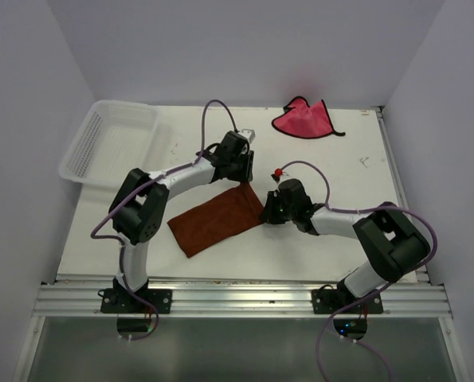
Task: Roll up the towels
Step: Roll the towel
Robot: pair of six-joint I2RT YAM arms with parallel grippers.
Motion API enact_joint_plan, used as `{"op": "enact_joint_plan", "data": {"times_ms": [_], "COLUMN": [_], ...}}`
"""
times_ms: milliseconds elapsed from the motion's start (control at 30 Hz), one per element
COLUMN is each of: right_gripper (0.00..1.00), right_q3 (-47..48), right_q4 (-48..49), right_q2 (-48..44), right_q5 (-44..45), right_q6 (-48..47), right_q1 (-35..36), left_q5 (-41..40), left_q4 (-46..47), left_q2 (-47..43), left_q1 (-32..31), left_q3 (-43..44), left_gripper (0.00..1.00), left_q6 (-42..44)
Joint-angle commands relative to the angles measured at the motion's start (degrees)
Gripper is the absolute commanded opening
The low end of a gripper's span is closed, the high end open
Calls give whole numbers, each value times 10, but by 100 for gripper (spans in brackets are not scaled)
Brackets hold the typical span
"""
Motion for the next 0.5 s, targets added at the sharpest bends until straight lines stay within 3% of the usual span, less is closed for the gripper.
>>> {"op": "enact_joint_plan", "data": {"times_ms": [0,467], "right_gripper": [0,0], "right_q3": [-4,1], "right_q4": [-16,-37], "right_q2": [-14,-29], "right_q5": [34,90], "right_q6": [-10,-27], "right_q1": [9,46], "left_q5": [-15,-58], "left_q4": [-6,-28], "left_q2": [-31,12], "left_q1": [-9,-24], "left_q3": [-13,-1], "left_gripper": [38,42], "left_q6": [-4,5]}}
